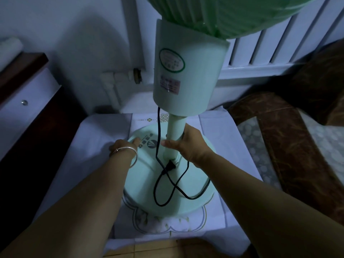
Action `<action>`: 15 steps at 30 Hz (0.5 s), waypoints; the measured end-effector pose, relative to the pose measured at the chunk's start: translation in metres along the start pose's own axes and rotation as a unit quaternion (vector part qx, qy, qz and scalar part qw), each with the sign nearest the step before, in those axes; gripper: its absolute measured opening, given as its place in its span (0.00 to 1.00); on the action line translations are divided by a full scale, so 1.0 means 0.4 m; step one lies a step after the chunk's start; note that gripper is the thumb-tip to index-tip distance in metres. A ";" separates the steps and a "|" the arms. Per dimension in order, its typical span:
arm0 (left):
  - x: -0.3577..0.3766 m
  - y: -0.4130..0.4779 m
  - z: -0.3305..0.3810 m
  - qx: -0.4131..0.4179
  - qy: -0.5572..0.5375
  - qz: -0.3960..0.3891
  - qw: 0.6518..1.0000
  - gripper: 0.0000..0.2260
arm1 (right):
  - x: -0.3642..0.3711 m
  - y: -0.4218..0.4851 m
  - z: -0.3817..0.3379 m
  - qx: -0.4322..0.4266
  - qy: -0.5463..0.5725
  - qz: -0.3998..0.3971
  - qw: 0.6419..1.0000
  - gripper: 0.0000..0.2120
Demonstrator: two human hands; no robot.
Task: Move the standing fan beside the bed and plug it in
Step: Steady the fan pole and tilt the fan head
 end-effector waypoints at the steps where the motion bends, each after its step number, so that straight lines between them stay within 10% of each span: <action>1: -0.003 -0.002 0.008 0.008 0.008 0.000 1.000 0.34 | 0.002 0.001 0.000 0.002 -0.006 0.002 1.000 0.17; 15: -0.127 -0.035 0.052 0.181 0.118 0.027 0.976 0.19 | 0.020 -0.005 -0.006 0.024 -0.047 0.036 0.998 0.21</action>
Point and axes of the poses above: each hand's wrist, its own y-axis towards the middle knuckle, its own x-axis out of the palm, z = x × y, the point moved 8 cm from there along y, towards the middle knuckle, and after that the axes turned 1 degree about -y, right-handed, at the moved point
